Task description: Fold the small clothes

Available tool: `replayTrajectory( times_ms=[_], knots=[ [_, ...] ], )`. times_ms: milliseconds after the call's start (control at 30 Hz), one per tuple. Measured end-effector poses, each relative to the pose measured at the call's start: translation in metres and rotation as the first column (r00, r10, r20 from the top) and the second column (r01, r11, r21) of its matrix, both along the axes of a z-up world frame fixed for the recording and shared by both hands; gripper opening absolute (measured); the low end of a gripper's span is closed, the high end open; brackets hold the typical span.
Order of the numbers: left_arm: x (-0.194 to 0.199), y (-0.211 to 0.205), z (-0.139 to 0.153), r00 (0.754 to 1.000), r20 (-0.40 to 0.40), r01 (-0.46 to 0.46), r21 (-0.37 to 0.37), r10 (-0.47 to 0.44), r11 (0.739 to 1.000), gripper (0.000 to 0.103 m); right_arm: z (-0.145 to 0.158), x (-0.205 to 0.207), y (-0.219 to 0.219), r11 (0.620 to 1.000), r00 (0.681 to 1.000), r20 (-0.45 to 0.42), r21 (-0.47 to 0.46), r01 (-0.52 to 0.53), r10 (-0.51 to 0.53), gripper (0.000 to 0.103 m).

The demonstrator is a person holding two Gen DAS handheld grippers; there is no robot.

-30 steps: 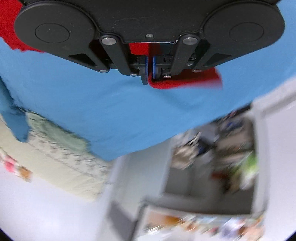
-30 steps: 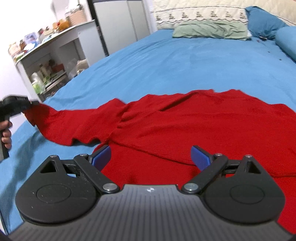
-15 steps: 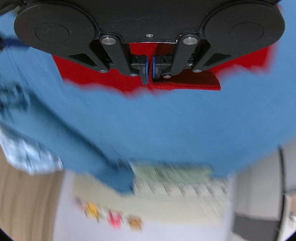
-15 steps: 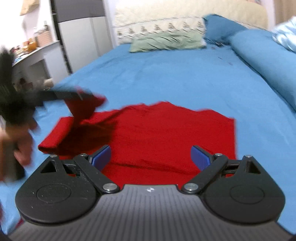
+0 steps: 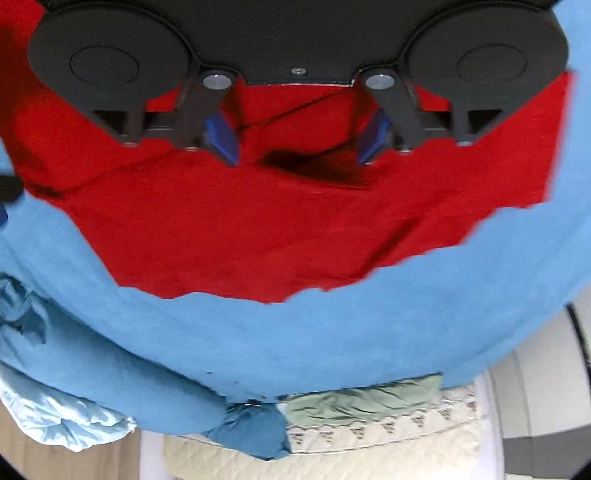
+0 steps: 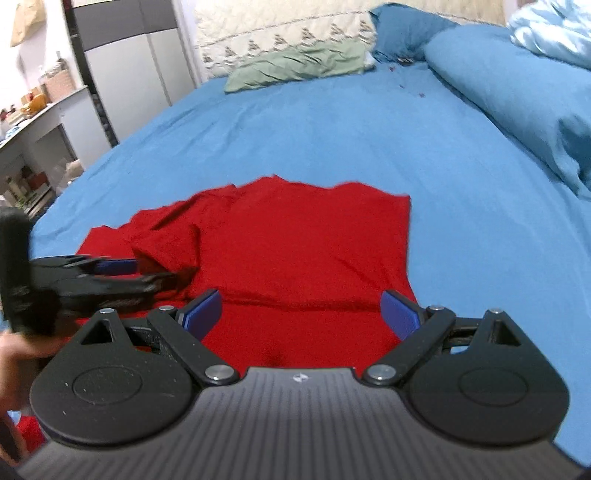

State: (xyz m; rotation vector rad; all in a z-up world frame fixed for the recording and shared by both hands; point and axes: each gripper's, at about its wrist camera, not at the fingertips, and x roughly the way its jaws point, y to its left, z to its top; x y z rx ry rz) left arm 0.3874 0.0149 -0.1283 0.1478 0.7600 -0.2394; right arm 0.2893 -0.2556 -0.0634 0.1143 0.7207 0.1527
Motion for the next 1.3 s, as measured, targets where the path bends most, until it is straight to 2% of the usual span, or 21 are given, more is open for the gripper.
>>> replayTrajectory(
  times_ms=[33, 67, 100, 167, 267, 367, 467, 500, 567, 600, 700, 733, 767, 800, 867, 967, 1067, 1133, 1300],
  knots=[
    [-0.009, 0.011, 0.003, 1.0, 0.007, -0.028, 0.008, 0.028, 1.0, 0.086, 0.002, 0.002, 0.003, 1.0, 1.0, 0.006, -0.006, -0.016, 0.016, 0.103],
    [-0.014, 0.024, 0.005, 0.998, 0.015, -0.066, 0.014, 0.066, 0.998, 0.098, 0.003, 0.006, 0.008, 0.999, 0.999, 0.008, -0.013, -0.037, 0.037, 0.103],
    [-0.021, 0.039, 0.006, 0.994, 0.033, -0.108, 0.015, 0.107, 0.994, 0.101, 0.003, 0.012, 0.016, 0.997, 0.997, 0.002, -0.028, -0.073, 0.073, 0.103],
    [-0.033, 0.065, 0.002, 0.987, 0.074, -0.149, 0.027, 0.146, 0.989, 0.101, 0.001, 0.022, 0.035, 0.989, 0.991, -0.014, -0.066, -0.131, 0.131, 0.103],
    [-0.04, 0.09, -0.013, 0.972, 0.103, -0.221, 0.102, 0.211, 0.97, 0.101, -0.005, 0.036, 0.074, 0.96, 0.97, -0.013, -0.141, -0.242, 0.243, 0.103],
    [-0.04, 0.112, -0.03, 0.963, 0.059, -0.265, 0.038, 0.262, 0.964, 0.101, -0.012, 0.056, 0.118, 0.917, 0.944, -0.018, -0.234, -0.324, 0.329, 0.103],
    [-0.029, 0.119, -0.038, 0.962, 0.003, -0.272, 0.015, 0.272, 0.962, 0.099, -0.023, 0.075, 0.162, 0.847, 0.909, -0.031, -0.351, -0.399, 0.416, 0.101],
    [-0.028, 0.123, -0.04, 0.961, -0.002, -0.277, -0.004, 0.277, 0.961, 0.099, -0.03, 0.082, 0.177, 0.812, 0.893, -0.057, -0.393, -0.431, 0.446, 0.099],
    [-0.028, 0.134, -0.044, 0.952, -0.026, -0.306, -0.044, 0.305, 0.951, 0.097, -0.044, 0.095, 0.199, 0.754, 0.868, -0.113, -0.451, -0.478, 0.483, 0.077],
    [-0.025, 0.137, -0.047, 0.95, -0.034, -0.312, -0.057, 0.311, 0.948, 0.097, -0.051, 0.101, 0.211, 0.723, 0.856, -0.139, -0.479, -0.498, 0.498, 0.072],
    [-0.018, 0.137, -0.046, 0.953, 0.003, -0.304, -0.037, 0.304, 0.952, 0.097, -0.06, 0.108, 0.23, 0.68, 0.829, -0.156, -0.501, -0.535, 0.537, 0.055],
    [-0.02, 0.136, -0.044, 0.953, 0.01, -0.304, -0.03, 0.304, 0.952, 0.097, -0.061, 0.11, 0.232, 0.681, 0.826, -0.162, -0.494, -0.541, 0.539, 0.034],
    [-0.019, 0.136, -0.044, 0.951, 0.011, -0.308, -0.038, 0.309, 0.951, 0.097, -0.061, 0.113, 0.233, 0.684, 0.825, -0.171, -0.482, -0.547, 0.539, 0.023],
    [-0.019, 0.14, -0.045, 0.949, 0.005, -0.315, -0.059, 0.316, 0.947, 0.096, -0.06, 0.114, 0.233, 0.689, 0.828, -0.168, -0.479, -0.543, 0.536, 0.023],
    [-0.021, 0.146, -0.046, 0.945, -0.001, -0.327, -0.093, 0.328, 0.94, 0.096, -0.054, 0.116, 0.228, 0.712, 0.855, -0.119, -0.503, -0.491, 0.505, 0.021],
    [-0.02, 0.148, -0.047, 0.943, 0.008, -0.329, -0.091, 0.332, 0.94, 0.096, -0.035, 0.128, 0.199, 0.82, 0.938, -0.021, -0.478, -0.314, 0.347, 0.021],
    [-0.021, 0.147, -0.048, 0.942, 0.023, -0.331, -0.085, 0.334, 0.94, 0.096, -0.014, 0.14, 0.155, 0.912, 0.985, 0.049, -0.387, -0.136, 0.168, 0.021],
    [-0.019, 0.146, -0.049, 0.939, 0.033, -0.339, -0.088, 0.342, 0.937, 0.095, -0.005, 0.145, 0.132, 0.931, 0.993, 0.078, -0.361, -0.054, 0.088, 0.021],
    [-0.012, 0.152, -0.049, 0.92, 0.043, -0.383, -0.118, 0.39, 0.916, 0.091, 0.011, 0.147, 0.085, 0.94, 0.992, 0.121, -0.334, 0.071, -0.032, 0.021]
  ],
)
